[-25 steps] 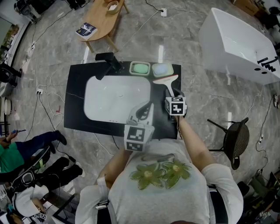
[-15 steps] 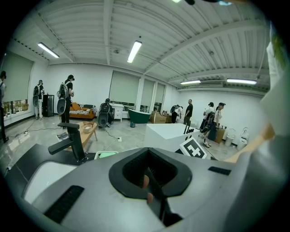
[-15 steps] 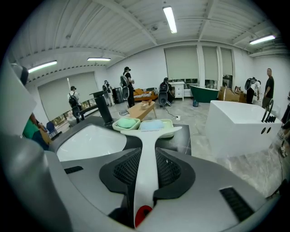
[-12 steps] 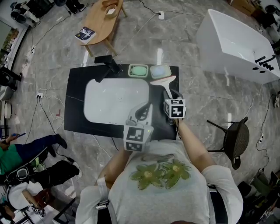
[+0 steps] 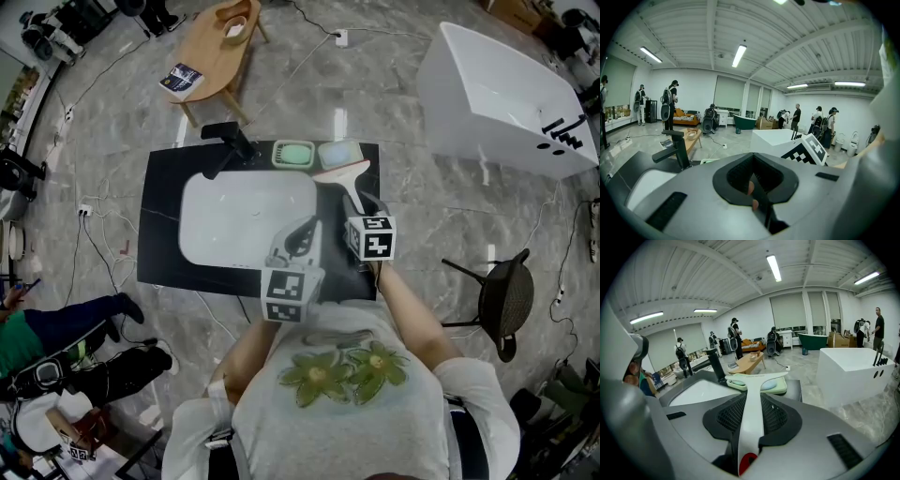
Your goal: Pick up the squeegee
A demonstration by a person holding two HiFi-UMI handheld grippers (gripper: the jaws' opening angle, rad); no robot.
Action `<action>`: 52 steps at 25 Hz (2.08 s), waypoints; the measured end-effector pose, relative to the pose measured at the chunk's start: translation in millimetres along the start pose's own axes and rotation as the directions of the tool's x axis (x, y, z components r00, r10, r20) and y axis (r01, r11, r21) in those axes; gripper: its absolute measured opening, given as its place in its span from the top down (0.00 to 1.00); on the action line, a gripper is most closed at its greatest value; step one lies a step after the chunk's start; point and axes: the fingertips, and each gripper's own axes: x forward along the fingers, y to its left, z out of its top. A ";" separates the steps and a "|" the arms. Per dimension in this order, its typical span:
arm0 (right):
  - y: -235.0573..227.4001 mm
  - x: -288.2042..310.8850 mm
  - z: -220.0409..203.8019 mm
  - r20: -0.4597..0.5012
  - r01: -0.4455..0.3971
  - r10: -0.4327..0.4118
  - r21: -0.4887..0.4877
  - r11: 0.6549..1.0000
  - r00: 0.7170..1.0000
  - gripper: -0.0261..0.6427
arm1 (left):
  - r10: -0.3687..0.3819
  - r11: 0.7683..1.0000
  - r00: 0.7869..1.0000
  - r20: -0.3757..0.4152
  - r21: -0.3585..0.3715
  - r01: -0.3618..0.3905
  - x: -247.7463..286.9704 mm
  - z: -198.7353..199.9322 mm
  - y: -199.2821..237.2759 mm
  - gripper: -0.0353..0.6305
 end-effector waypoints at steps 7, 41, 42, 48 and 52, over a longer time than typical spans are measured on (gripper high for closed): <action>12.4 -19.7 18.4 0.057 -0.039 0.038 0.018 0.999 0.998 0.80 | -0.002 1.000 1.000 0.009 0.007 0.002 0.8 1.6 -5.3 0.93; 65.9 -129.3 58.4 0.262 -0.143 0.171 -0.122 0.982 0.950 0.80 | -0.014 0.999 1.000 0.012 0.037 0.013 -4.9 -1.2 -32.6 0.93; 67.9 -132.2 57.3 0.263 -0.146 0.174 -0.123 0.982 0.949 0.80 | -0.015 0.999 1.000 0.012 0.038 0.015 -5.1 -1.8 -33.4 0.93; 74.4 -140.8 50.0 0.261 -0.151 0.171 -0.096 0.984 0.950 0.80 | -0.024 0.999 1.000 0.011 0.042 0.024 -7.3 -1.2 -35.1 0.93; 77.2 -143.9 52.7 0.274 -0.135 0.158 -0.104 0.985 0.949 0.80 | -0.030 0.999 1.000 0.010 0.043 0.029 -8.2 -1.7 -35.0 0.93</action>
